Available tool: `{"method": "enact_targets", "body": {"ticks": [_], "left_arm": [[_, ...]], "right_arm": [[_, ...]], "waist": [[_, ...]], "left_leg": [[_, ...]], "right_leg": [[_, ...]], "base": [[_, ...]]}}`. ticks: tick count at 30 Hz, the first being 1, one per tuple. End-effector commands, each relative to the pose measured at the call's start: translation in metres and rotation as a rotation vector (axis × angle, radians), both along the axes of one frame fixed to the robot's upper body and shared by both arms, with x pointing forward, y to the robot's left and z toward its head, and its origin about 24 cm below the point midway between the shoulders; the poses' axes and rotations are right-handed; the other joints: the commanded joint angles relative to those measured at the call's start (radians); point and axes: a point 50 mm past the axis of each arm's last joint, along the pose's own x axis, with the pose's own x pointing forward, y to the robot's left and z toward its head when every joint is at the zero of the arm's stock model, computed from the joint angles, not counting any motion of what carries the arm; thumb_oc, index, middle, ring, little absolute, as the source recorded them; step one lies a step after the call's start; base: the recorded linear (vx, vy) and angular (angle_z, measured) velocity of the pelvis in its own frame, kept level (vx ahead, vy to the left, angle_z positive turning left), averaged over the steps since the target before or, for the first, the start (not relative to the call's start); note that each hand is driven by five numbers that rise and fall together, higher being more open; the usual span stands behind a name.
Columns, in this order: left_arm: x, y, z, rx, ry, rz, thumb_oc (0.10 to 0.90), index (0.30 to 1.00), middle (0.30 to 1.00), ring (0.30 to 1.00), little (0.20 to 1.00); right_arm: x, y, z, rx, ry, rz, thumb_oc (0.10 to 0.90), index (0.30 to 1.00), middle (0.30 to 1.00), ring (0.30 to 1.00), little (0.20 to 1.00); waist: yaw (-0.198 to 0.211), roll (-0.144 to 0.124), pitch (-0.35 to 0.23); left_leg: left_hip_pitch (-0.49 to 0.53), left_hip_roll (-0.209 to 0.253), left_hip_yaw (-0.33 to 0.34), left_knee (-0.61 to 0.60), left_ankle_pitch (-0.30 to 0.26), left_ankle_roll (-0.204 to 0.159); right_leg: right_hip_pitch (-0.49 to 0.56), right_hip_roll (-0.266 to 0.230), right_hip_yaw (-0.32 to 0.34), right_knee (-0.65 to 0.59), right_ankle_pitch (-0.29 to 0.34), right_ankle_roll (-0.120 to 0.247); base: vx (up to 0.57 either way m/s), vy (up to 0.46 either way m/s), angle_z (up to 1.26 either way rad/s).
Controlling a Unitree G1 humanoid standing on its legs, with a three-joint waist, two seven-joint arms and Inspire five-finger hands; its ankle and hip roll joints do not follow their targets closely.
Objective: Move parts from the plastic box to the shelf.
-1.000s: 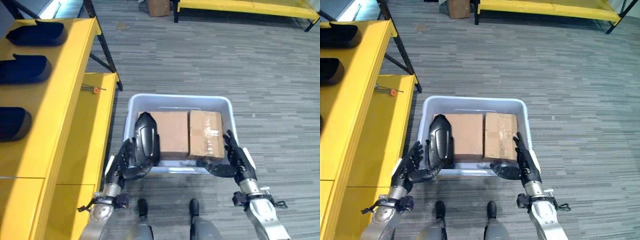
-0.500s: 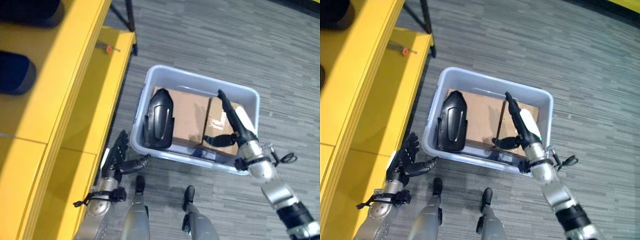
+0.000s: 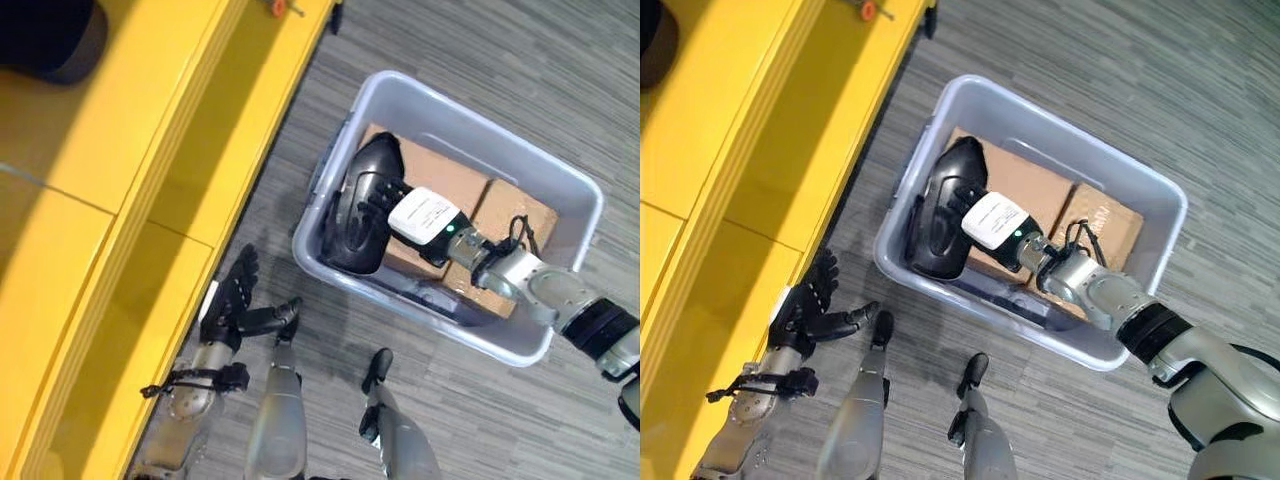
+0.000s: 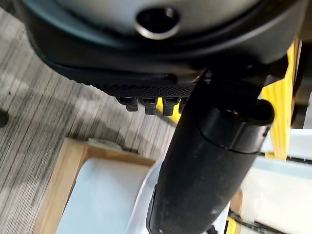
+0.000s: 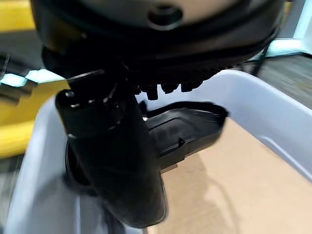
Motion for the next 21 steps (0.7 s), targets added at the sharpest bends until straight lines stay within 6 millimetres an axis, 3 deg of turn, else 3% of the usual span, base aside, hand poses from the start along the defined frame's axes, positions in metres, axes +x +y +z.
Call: {"method": "enact_targets", "body": {"ticks": [1, 14, 21], "left_arm": [[-0.006, -0.002, 0.029, 0.015, -0.164, -0.041, 0.9, 1.0, 1.0, 1.0, 1.0], [-0.001, -0.001, 0.035, 0.033, -0.203, -0.011, 0.9, 1.0, 1.0, 1.0, 1.0], [0.001, 0.0, 0.034, 0.039, -0.204, 0.002, 0.9, 1.0, 1.0, 1.0, 1.0]], "right_arm": [[0.007, -0.014, 0.041, -0.177, -0.191, -0.013, 0.9, 1.0, 1.0, 1.0, 1.0], [0.015, -0.037, 0.106, -0.342, -0.408, -0.113, 0.9, 1.0, 1.0, 1.0, 1.0], [0.018, -0.038, 0.119, -0.383, -0.451, -0.136, 0.9, 1.0, 1.0, 1.0, 1.0]], "waist": [[-0.016, -0.013, -0.039], [-0.014, 0.002, 0.028], [-0.021, 0.001, 0.029]], "left_leg": [[-0.048, 0.064, -0.02, 0.036, 0.005, -0.021], [-0.15, 0.054, -0.041, 0.077, 0.004, -0.027], [-0.175, 0.054, -0.04, 0.068, 0.009, -0.029]], "right_leg": [[0.015, -0.1, 0.013, 0.029, 0.073, 0.055], [-0.058, -0.096, 0.008, 0.05, 0.066, 0.047], [-0.082, -0.09, 0.006, 0.041, 0.07, 0.048]], "base": [[-0.02, -0.019, 0.09], [-0.02, -0.01, 0.03], [0.0, 0.0, 0.0]]}}
